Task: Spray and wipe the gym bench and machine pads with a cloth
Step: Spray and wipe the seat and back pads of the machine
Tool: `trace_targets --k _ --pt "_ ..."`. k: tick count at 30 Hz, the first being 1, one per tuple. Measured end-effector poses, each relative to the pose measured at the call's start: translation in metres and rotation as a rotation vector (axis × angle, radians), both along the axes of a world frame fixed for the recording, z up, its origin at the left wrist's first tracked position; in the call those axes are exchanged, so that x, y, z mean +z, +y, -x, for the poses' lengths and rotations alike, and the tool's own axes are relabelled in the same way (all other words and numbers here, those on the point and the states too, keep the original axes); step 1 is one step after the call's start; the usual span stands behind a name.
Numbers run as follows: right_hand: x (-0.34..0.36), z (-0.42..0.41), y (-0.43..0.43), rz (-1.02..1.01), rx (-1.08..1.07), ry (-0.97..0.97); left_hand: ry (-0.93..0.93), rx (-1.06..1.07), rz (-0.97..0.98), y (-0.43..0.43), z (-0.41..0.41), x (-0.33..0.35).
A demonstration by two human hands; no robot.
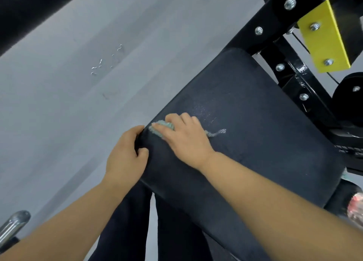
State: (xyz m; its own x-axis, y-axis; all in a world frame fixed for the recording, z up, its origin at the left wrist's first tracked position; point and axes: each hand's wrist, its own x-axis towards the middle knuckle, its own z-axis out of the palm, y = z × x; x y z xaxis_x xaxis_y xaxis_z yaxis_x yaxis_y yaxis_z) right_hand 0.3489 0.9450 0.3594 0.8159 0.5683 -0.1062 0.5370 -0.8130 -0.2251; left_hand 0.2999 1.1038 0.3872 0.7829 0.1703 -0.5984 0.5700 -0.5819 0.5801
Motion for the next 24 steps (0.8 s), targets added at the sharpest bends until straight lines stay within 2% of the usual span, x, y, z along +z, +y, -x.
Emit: trace_targets --k 1,3,5,7,10,13,17,20,24 --pt "0.000 -0.011 -0.012 0.030 -0.015 -0.045 0.006 -0.045 0.028 0.003 0.000 0.001" --pt "0.000 -0.042 -0.036 0.114 -0.281 -0.135 0.010 -0.151 0.062 0.008 0.000 0.000" --pt "0.003 -0.064 -0.049 0.214 -0.630 -0.062 -0.008 -0.226 -0.002 0.011 0.001 -0.002" --pt "0.001 -0.065 -0.038 0.240 -0.808 -0.025 -0.020 -0.212 -0.077 0.014 0.005 -0.004" --pt "-0.006 -0.030 0.014 0.172 -0.686 -0.084 0.029 -0.036 -0.012 0.020 0.014 -0.005" --pt "-0.007 0.034 0.064 0.060 -0.343 -0.042 0.049 0.050 0.125 0.021 0.026 -0.007" --pt "0.005 0.079 0.055 -0.030 -0.093 0.006 0.122 0.330 0.321 0.021 0.043 -0.002" --pt "0.009 0.079 0.003 0.072 -0.181 -0.124 0.221 0.411 0.457 0.022 0.062 0.005" --pt "0.013 0.058 -0.013 0.223 -0.581 -0.048 0.259 0.449 0.550 0.024 0.070 0.005"
